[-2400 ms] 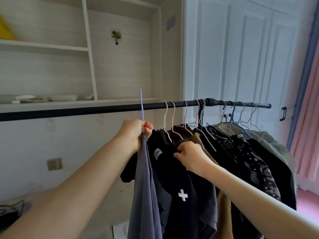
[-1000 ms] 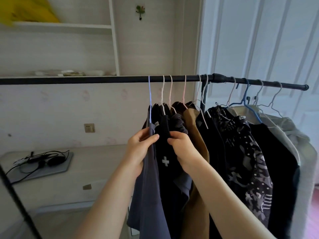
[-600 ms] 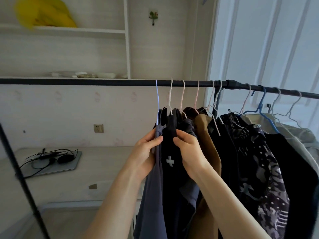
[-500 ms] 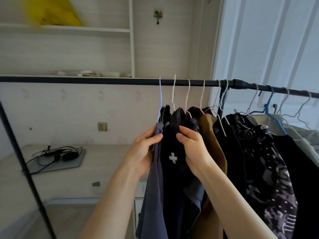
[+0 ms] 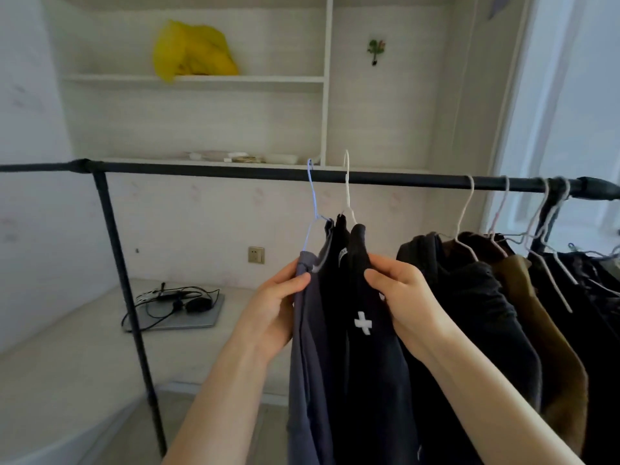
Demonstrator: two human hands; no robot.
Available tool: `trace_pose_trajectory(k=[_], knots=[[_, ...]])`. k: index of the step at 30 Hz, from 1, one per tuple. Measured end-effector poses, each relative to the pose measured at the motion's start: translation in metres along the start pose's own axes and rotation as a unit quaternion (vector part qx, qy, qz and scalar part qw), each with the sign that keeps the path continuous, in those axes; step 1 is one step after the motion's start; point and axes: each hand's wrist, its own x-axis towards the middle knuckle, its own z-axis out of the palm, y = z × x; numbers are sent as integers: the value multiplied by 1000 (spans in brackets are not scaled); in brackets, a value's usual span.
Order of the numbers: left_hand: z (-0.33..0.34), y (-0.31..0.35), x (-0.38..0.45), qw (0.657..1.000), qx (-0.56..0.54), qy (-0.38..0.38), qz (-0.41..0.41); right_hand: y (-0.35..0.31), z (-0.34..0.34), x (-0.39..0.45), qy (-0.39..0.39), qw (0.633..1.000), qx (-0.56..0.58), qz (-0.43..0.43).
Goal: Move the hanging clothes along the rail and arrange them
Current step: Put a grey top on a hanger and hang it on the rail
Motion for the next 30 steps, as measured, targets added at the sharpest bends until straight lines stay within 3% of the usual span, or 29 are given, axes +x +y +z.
trace_pose_trajectory(k=[17, 30], knots=[[-203, 128, 4, 999, 34, -11, -9, 14, 217, 51, 14, 1000, -15, 0], [-316, 205, 16, 995, 77, 56, 1, 21, 326, 97, -35, 998, -41, 22]])
